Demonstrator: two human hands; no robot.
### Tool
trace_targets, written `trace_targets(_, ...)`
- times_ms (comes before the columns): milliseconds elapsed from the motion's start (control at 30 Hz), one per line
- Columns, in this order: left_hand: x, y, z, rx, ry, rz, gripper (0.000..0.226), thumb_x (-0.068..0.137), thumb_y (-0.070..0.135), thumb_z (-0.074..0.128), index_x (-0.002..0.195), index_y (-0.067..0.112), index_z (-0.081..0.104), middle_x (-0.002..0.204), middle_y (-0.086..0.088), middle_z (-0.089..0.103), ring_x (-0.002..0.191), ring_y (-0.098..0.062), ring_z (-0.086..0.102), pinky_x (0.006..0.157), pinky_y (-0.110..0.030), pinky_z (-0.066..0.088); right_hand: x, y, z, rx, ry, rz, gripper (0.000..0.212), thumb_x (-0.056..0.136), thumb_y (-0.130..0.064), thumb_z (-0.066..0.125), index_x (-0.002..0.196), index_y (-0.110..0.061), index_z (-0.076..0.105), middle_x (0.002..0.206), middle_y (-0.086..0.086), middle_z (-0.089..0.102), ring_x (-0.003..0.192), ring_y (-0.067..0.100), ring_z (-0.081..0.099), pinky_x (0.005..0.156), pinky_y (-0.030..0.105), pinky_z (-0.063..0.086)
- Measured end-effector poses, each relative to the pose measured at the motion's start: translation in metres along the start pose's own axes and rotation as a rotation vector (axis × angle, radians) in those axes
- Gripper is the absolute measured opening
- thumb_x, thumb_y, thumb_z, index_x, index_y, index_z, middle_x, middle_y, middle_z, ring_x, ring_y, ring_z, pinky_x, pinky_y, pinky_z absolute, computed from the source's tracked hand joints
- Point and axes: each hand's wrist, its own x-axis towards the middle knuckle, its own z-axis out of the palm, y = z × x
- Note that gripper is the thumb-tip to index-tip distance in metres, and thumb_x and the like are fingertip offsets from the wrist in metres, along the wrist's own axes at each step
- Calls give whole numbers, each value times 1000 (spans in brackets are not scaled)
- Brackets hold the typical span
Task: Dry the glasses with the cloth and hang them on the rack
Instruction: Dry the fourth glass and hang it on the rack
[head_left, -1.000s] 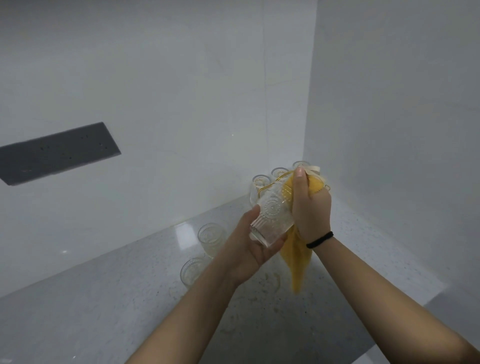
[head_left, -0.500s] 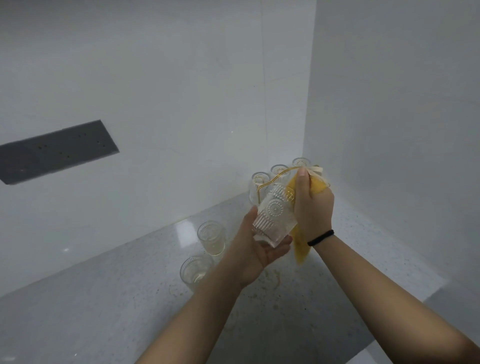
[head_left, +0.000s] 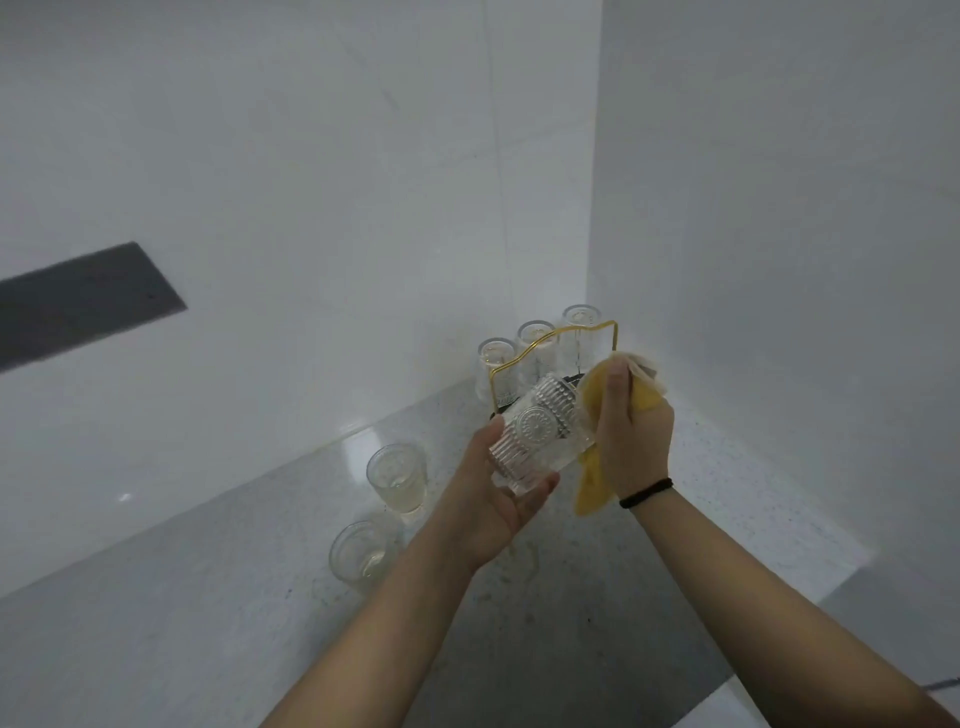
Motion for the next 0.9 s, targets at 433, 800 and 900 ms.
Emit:
trace_targets(433,76,28,5,1160,551,553,54,72,38,82,114,27,50,118,2,55,99,-14,59,77,-32,50,56,67,-29,-100,-134,336,34,94,-37,42,63,-23,48,51,-3,41,47,12,43,44,19,39)
trace_targets(800,141,38,17,1678,730,551,73,68,54,76,131,30,46,126,4,54,104,-17,61,74,-30,46,84,92,-12,-65,-316,359,38,94,-32,44,84,0,61,61,5,50,55,11,48,45,6,38)
trace_targets(900,156,27,14,1784,732,484,75,70,57,73,135,31,45,126,2,54,103,-19,62,71,-28,43,87,96,-8,-41,-344,373,33,94,-30,45,84,-4,61,59,-2,49,53,4,48,45,5,37)
